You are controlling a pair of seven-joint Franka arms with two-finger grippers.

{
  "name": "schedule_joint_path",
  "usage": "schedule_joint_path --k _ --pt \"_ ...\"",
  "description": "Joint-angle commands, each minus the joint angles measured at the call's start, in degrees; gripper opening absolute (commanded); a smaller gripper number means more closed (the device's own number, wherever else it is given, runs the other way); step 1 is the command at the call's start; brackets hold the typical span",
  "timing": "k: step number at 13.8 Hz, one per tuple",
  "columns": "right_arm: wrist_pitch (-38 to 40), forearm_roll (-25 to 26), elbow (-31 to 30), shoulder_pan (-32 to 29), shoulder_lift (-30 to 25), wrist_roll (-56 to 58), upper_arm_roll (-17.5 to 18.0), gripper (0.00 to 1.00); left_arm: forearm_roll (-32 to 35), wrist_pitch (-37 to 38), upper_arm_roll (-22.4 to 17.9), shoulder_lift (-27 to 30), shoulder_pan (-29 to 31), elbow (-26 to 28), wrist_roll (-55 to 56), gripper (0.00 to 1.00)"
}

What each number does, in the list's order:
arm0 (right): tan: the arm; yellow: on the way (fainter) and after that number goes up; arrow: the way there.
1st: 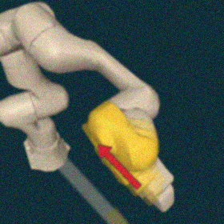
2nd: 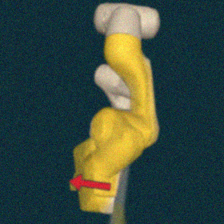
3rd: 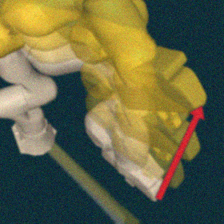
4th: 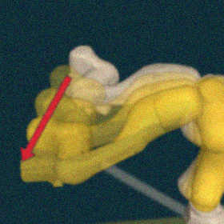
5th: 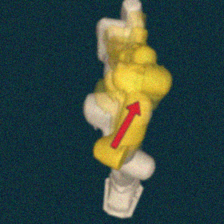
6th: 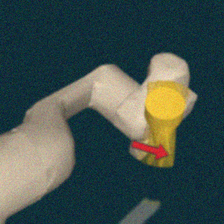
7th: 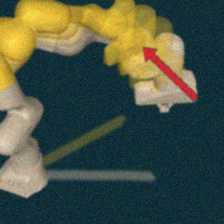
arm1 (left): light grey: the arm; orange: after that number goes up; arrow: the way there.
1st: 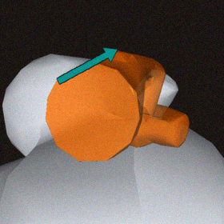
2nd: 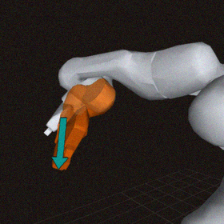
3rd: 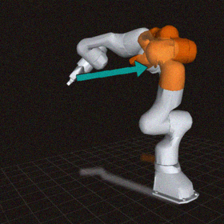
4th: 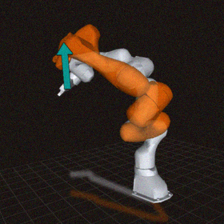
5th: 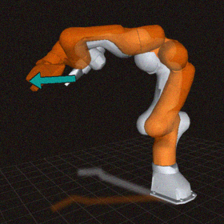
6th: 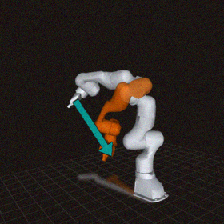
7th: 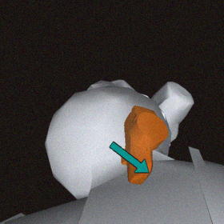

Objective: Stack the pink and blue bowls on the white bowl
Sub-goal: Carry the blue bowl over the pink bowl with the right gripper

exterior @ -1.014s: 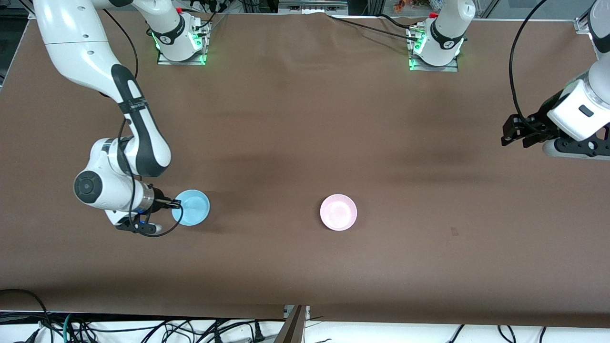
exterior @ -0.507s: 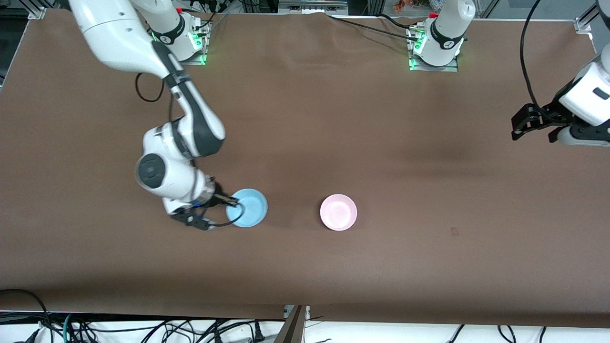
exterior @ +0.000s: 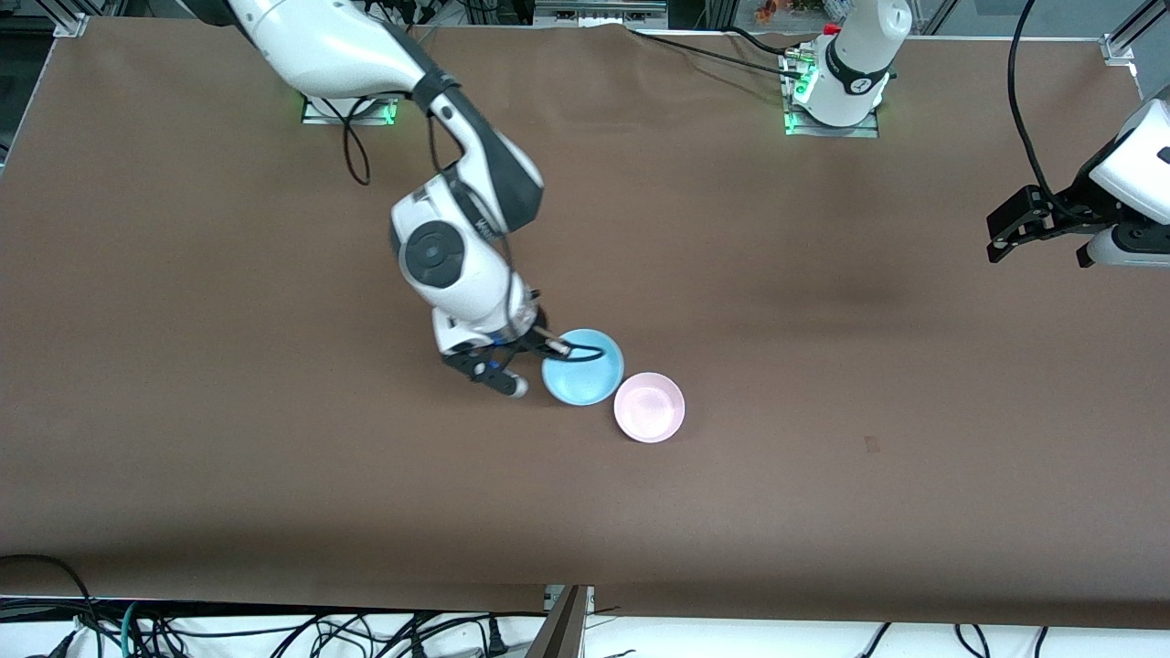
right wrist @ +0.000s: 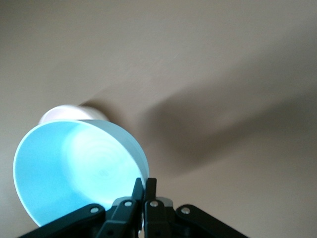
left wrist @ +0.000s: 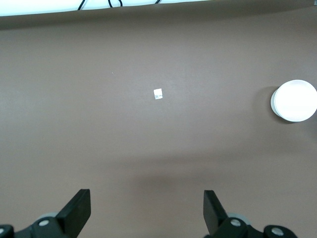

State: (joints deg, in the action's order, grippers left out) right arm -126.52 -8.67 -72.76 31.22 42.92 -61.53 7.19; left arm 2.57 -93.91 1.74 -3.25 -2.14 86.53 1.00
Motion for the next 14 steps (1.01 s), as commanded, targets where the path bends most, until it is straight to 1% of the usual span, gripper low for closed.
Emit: schedule_joint_path --k 1,2,5,10,12,14 --pt "-0.4 0.2 12.9 3.6 9.2 -7.8 -0.9 0.0 -2.7 -0.6 0.2 -0.8 0.0 0.5 -0.4 1.0" --pt "-1.9 0.2 14.8 4.2 10.8 -9.8 -0.9 0.0 -2.9 -0.7 0.2 -1.5 0.3 0.4 -0.5 1.0" --pt "-7.7 0.3 15.0 5.9 13.1 -11.9 -1.1 0.0 -3.0 -2.5 0.1 -3.7 0.9 0.5 -0.5 1.0" --pt "-9.1 0.8 14.9 6.2 14.6 -11.9 -1.2 0.0 -3.0 -2.9 0.0 -4.3 0.9 0.5 -0.4 1.0" --pt "-9.3 2.8 14.9 6.2 15.4 -11.5 -1.3 0.0 -3.0 -2.9 0.1 -4.2 0.9 0.5 -0.4 1.0" --pt "-10.7 3.2 14.9 6.2 16.4 -11.5 -1.3 0.0 -3.0 -2.6 0.0 -4.0 0.9 0.6 -0.4 1.0"
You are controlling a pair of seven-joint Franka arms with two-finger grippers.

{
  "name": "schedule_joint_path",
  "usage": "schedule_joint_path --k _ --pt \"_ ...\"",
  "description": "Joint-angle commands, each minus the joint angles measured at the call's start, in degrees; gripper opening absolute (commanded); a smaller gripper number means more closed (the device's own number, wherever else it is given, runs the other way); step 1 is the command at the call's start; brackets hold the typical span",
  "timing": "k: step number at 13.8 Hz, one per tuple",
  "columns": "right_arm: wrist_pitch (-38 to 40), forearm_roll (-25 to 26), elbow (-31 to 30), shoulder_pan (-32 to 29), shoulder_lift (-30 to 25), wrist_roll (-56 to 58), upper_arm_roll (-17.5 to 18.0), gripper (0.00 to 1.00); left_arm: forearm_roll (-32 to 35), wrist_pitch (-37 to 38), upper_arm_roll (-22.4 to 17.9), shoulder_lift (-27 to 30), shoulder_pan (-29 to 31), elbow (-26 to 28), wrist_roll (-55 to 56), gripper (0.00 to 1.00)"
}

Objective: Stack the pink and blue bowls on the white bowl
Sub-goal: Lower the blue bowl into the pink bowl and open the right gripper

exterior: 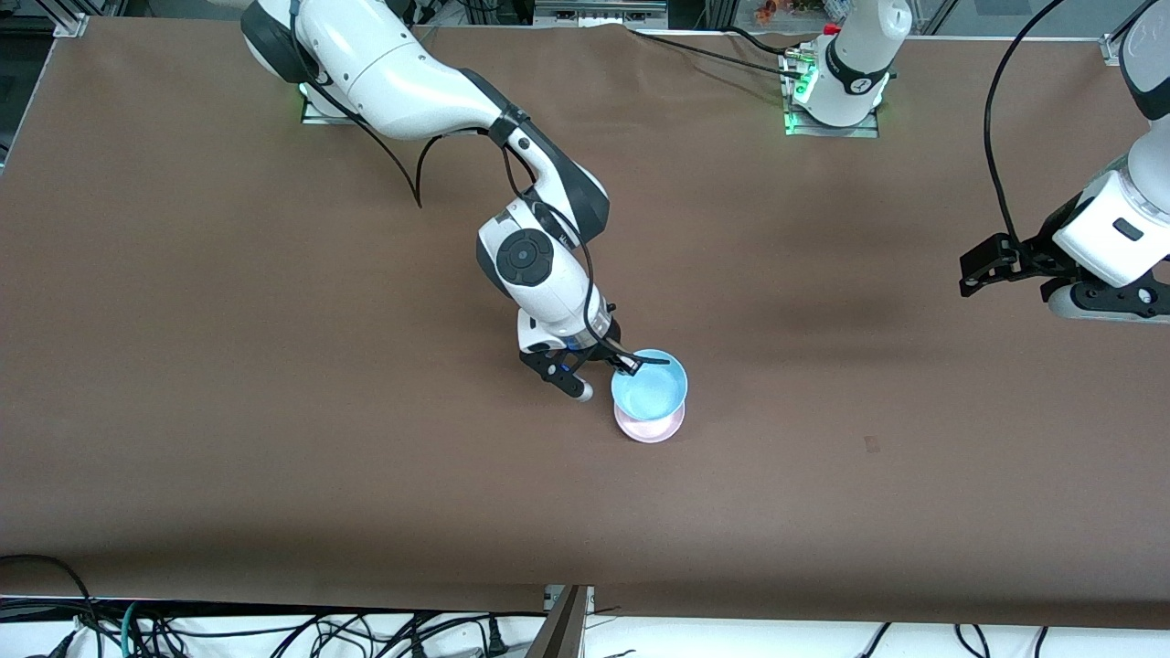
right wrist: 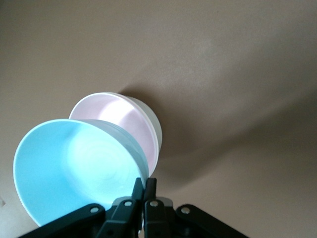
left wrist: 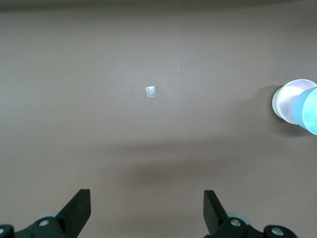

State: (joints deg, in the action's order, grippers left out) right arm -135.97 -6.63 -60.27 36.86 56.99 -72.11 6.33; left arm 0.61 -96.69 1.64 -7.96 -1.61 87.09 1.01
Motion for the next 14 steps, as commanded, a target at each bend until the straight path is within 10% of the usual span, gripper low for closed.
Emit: schedule_joint_path --k 1,14 --pt "-1.8 1.2 2.4 0.6 2.6 -0.8 -0.4 0.0 -1.1 0.3 0.1 0.8 0.4 0.0 -0.4 1.0" --pt "-5.7 1.2 3.1 0.5 3.6 -0.4 -1.2 0.0 -1.1 0.4 0.1 0.8 0.5 0.5 -0.5 1.0"
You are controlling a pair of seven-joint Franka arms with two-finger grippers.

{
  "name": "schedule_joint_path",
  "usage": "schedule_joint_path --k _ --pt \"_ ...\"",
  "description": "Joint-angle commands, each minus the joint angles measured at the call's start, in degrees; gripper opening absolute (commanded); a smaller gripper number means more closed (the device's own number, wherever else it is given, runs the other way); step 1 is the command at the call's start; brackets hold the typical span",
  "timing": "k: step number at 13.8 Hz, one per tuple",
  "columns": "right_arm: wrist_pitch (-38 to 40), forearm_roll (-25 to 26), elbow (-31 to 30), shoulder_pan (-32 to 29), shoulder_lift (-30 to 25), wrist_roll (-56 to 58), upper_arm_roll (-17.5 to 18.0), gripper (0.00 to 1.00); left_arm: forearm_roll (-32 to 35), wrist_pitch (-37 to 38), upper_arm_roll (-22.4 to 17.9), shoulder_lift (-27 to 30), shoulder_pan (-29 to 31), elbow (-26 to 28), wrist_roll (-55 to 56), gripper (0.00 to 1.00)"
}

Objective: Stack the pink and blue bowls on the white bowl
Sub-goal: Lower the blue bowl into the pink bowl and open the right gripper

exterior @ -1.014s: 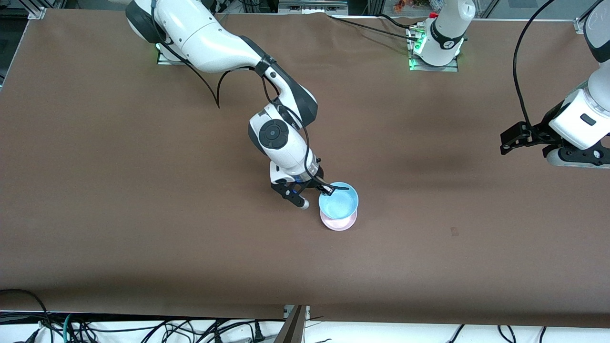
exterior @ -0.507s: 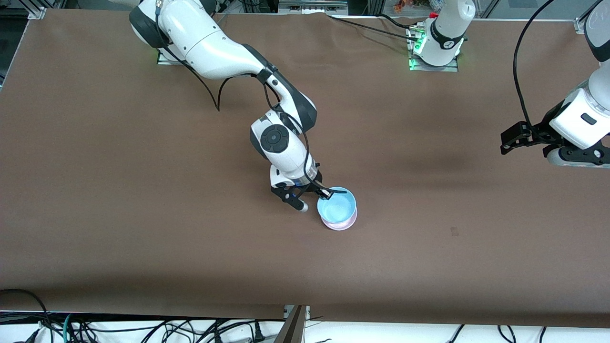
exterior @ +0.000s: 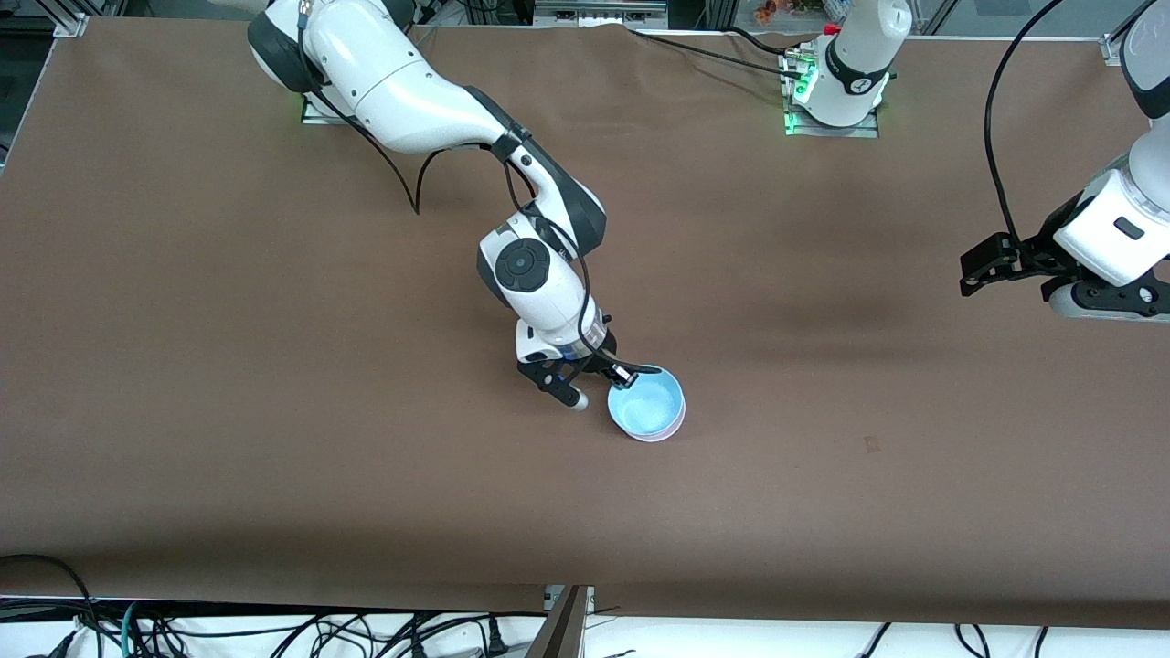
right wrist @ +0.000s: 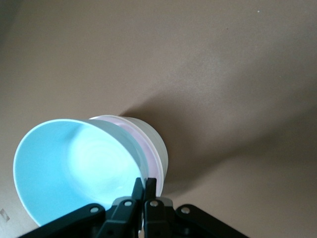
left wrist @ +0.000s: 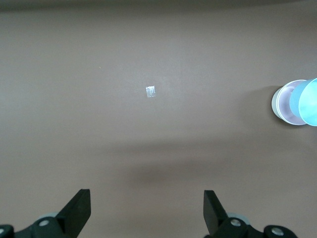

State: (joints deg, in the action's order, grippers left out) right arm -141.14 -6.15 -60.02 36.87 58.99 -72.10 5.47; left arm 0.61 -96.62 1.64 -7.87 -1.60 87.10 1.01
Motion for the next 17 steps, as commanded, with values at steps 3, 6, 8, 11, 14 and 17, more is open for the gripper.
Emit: schedule_joint_path --k 3,6,8,11,14,17 --pt "-2.4 0.7 2.8 0.5 2.4 -0.5 -0.4 0.0 -1.1 0.3 0.1 0.7 0.5 0.5 -0.5 1.0" --pt "-3.0 0.7 2.8 0.6 2.8 -0.9 -0.4 0.0 -1.1 0.3 0.1 0.7 0.5 0.5 -0.5 1.0" --pt "-2.9 0.7 2.8 0.7 2.8 -1.2 -0.3 0.0 -1.1 0.3 0.1 0.7 0.5 0.5 -0.5 1.0" --pt "-2.9 0.7 2.8 0.8 2.7 -0.9 -0.4 0.31 -1.1 0.3 0.1 0.7 0.5 0.5 -0.5 1.0" --pt "-2.9 0.7 2.8 0.7 2.5 -1.1 -0.4 0.68 -1.1 0.3 0.1 0.7 0.5 0.5 -0.5 1.0" --pt "-1.5 0.6 2.8 0.3 1.1 -0.7 -0.4 0.78 -1.1 0.3 0.1 0.7 0.5 0.5 -0.5 1.0"
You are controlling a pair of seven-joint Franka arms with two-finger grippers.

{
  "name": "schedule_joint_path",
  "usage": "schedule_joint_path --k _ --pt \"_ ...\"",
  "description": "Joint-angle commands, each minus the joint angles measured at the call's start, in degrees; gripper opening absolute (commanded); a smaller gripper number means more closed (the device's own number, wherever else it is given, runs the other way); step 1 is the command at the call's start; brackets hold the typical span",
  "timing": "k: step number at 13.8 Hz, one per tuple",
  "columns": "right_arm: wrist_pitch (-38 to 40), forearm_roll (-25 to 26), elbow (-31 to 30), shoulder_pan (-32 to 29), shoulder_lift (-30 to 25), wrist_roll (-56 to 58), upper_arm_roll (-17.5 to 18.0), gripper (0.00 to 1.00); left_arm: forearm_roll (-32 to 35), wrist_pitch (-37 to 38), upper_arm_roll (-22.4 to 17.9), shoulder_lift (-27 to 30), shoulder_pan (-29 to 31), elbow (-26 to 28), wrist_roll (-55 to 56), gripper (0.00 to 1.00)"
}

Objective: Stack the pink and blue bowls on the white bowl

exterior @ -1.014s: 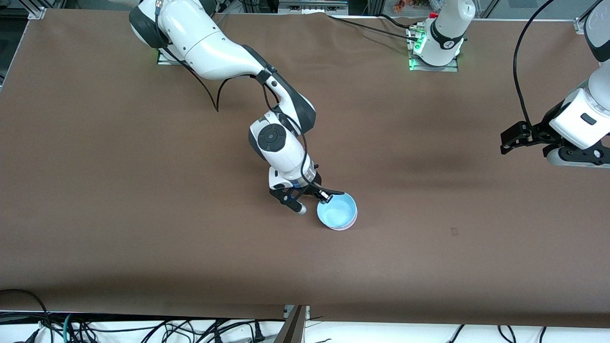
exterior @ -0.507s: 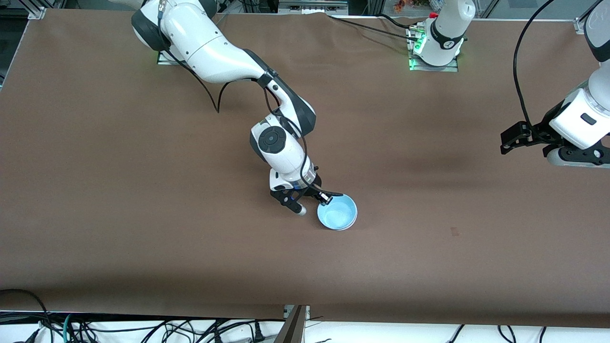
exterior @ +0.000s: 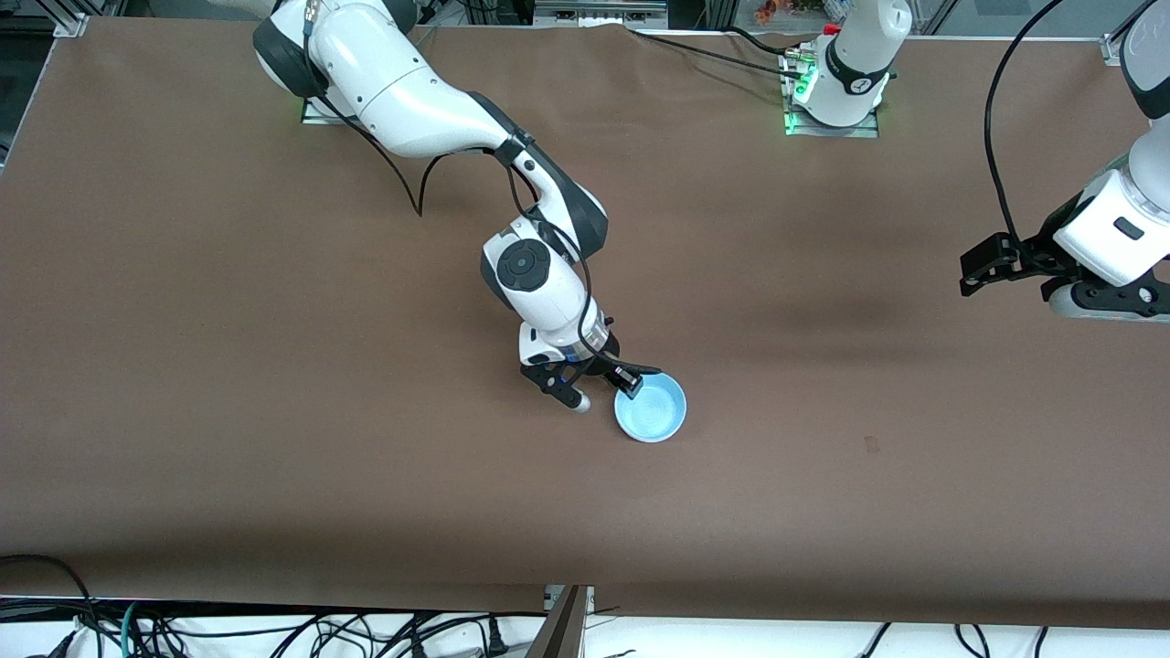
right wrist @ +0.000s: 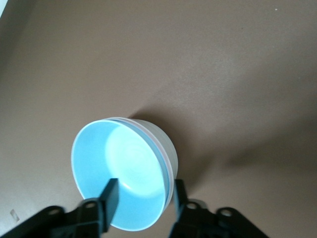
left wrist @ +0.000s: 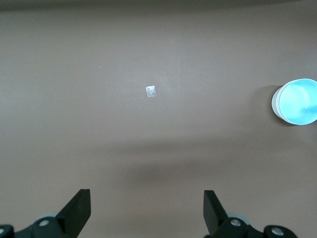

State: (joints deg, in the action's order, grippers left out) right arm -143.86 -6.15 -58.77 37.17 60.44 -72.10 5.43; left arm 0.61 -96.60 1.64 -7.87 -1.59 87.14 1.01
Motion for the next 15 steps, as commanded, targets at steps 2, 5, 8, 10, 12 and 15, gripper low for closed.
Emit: schedule_joint_path --k 2,5,8,10,12,15 --pt "5.9 0.7 1.6 -0.7 -2.6 0.3 -0.9 0.99 -1.1 0.3 0.1 0.7 0.5 0.5 -0.5 1.0" --pt "11.0 1.0 0.8 -2.6 -8.0 7.2 -4.2 1.0 -1.1 0.4 0.1 0.8 0.5 0.5 -0.4 1.0" --pt "20.6 0.2 -0.4 -7.3 -13.4 10.9 -6.4 1.0 -1.1 0.6 0.2 1.1 0.4 0.5 -0.3 1.0" --pt "28.9 0.1 -0.5 -10.3 -17.4 16.3 -7.0 1.0 -1.1 1.2 0.3 1.5 0.3 0.5 -0.3 1.0" --pt "37.5 -1.4 -0.6 -14.8 -21.7 23.0 -6.9 1.0 -1.1 1.4 0.3 1.5 -0.2 0.5 -0.2 1.0" --pt "44.2 -2.9 -7.0 -19.2 -30.6 29.7 -7.4 1.0 -1.1 1.3 0.3 1.5 -0.1 0.4 -0.2 1.0"
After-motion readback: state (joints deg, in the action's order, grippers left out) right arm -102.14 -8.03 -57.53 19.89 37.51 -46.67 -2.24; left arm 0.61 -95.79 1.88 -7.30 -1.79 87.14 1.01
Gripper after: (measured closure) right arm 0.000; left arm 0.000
